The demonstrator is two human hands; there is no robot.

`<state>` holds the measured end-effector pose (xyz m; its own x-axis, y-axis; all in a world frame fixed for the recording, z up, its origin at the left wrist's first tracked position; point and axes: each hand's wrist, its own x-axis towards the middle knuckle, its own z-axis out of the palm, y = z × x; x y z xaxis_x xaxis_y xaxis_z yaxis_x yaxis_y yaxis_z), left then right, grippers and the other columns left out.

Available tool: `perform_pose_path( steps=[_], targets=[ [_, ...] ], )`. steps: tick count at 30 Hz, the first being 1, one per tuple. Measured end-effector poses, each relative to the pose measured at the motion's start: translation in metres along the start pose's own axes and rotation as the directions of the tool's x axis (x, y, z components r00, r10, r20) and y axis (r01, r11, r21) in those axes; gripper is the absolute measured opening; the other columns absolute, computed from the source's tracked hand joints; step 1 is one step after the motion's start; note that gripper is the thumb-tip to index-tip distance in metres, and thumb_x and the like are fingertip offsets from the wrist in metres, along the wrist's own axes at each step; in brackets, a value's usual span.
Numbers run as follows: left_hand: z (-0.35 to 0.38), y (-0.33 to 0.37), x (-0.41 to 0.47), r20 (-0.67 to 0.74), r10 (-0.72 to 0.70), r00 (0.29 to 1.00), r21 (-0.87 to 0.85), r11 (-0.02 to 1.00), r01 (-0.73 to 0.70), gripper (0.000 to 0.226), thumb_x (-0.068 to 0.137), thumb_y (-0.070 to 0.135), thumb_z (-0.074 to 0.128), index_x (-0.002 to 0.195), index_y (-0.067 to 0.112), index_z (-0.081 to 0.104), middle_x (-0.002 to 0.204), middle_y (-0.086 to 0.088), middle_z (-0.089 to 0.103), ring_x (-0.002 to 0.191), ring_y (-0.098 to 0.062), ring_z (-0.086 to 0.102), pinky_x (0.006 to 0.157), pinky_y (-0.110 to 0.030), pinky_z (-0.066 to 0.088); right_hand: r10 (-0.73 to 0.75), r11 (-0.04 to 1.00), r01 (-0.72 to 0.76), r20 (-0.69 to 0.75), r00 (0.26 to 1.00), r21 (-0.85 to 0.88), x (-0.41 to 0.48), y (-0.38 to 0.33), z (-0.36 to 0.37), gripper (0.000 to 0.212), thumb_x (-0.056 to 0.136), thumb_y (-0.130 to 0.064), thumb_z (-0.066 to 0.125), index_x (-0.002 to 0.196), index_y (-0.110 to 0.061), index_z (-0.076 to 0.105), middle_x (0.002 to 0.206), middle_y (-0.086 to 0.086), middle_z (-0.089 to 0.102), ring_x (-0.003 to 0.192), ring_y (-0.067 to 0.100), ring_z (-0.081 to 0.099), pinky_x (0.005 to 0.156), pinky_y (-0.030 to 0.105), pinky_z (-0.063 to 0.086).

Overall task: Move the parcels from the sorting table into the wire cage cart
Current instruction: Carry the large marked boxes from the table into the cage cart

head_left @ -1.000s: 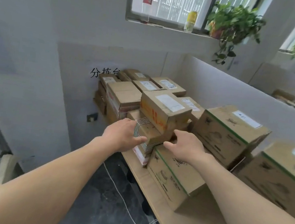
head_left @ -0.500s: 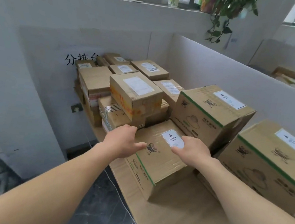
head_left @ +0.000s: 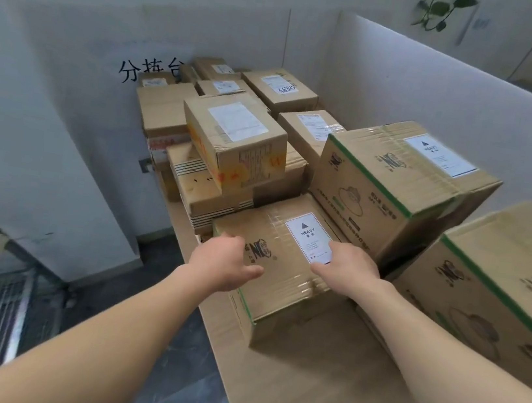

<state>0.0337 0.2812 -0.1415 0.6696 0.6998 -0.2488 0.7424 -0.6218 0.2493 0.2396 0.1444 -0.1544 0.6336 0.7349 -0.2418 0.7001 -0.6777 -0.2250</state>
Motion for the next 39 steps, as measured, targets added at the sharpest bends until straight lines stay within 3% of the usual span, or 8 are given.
perform_pose_path(
  steps=[5,10,14,18,23,30,35,39],
  targets=[
    [0.011,0.001,0.000,0.023,-0.009,1.000,-0.037,0.999,0.010,0.056,0.084,0.064,0.064,0.119,0.021,0.057,0.113,0.000,0.060,0.093,-0.018,0.056,0.073,-0.031,0.048,-0.028,0.998,0.026,-0.037,0.999,-0.058,0.006,0.005,0.007,0.039,0.081,-0.053,0.056,0.104,-0.021,0.056,0.107,0.005,0.061,0.094,0.028,0.052,0.071,0.035,0.038],
    [0.023,-0.004,-0.006,0.025,-0.025,0.999,-0.110,0.994,0.028,0.059,0.083,0.056,0.069,0.128,0.019,0.058,0.130,-0.004,0.056,0.106,-0.020,0.057,0.092,-0.033,0.052,0.024,1.000,-0.024,-0.038,0.999,-0.003,0.007,0.004,0.014,0.057,0.080,-0.059,0.060,0.124,-0.023,0.056,0.121,0.010,0.057,0.106,0.031,0.055,0.080,0.037,0.043],
    [0.030,-0.014,-0.017,0.008,-0.076,0.997,-0.174,0.982,0.076,0.070,0.081,0.047,0.075,0.138,0.016,0.048,0.146,-0.005,0.039,0.114,-0.022,0.056,0.098,-0.032,0.047,0.074,0.987,-0.086,0.090,0.993,0.140,-0.005,0.008,0.027,0.046,0.079,-0.059,0.067,0.105,-0.023,0.057,0.101,-0.004,0.065,0.086,0.017,0.061,0.070,0.036,0.052],
    [0.038,-0.021,-0.027,0.011,-0.128,0.992,-0.265,0.956,0.126,0.083,0.079,0.041,0.080,0.144,0.014,0.036,0.152,-0.006,0.028,0.116,-0.025,0.057,0.101,-0.035,0.049,0.110,0.957,-0.139,0.123,0.986,0.256,-0.019,0.003,0.037,0.044,0.078,-0.054,0.070,0.106,-0.021,0.059,0.100,-0.005,0.066,0.089,0.018,0.063,0.072,0.035,0.053],
    [0.049,-0.034,-0.044,0.057,-0.208,0.976,-0.378,0.901,0.214,0.088,0.078,0.040,0.082,0.144,0.015,0.030,0.132,-0.007,0.054,0.110,-0.023,0.057,0.090,-0.034,0.051,0.141,0.930,-0.183,0.149,0.979,0.318,-0.039,-0.006,0.044,0.047,0.079,-0.047,0.072,0.112,-0.016,0.058,0.105,-0.002,0.067,0.093,0.020,0.063,0.075,0.035,0.052],
    [0.061,-0.082,-0.088,0.127,-0.307,0.943,-0.487,0.809,0.329,0.065,0.071,0.044,0.086,0.119,0.015,0.053,0.103,0.004,0.059,0.092,-0.016,0.055,0.068,-0.024,0.043,0.159,0.938,-0.205,0.177,0.971,0.280,-0.081,-0.037,0.063,0.039,0.079,-0.050,0.071,0.101,-0.017,0.065,0.089,-0.005,0.065,0.081,0.016,0.062,0.066,0.031,0.048],
    [0.063,-0.125,-0.126,0.144,-0.333,0.932,-0.497,0.790,0.359,0.067,0.065,0.047,0.088,0.114,0.013,0.058,0.108,-0.001,0.066,0.100,-0.020,0.062,0.087,-0.038,0.054,0.133,0.957,-0.173,0.178,0.975,0.232,-0.111,-0.077,0.080,0.035,0.077,-0.052,0.073,0.085,-0.021,0.058,0.080,-0.008,0.061,0.072,0.009,0.057,0.058,0.029,0.043],
    [0.058,-0.167,-0.161,0.124,-0.391,0.912,-0.513,0.761,0.396,0.069,0.063,0.049,0.087,0.113,0.014,0.056,0.104,0.001,0.065,0.096,-0.018,0.061,0.077,-0.032,0.051,0.081,0.964,-0.128,0.201,0.976,0.232,-0.132,-0.120,0.096,0.038,0.077,-0.054,0.074,0.082,-0.021,0.056,0.080,-0.008,0.061,0.071,0.009,0.057,0.062,0.030,0.047]
  ],
)
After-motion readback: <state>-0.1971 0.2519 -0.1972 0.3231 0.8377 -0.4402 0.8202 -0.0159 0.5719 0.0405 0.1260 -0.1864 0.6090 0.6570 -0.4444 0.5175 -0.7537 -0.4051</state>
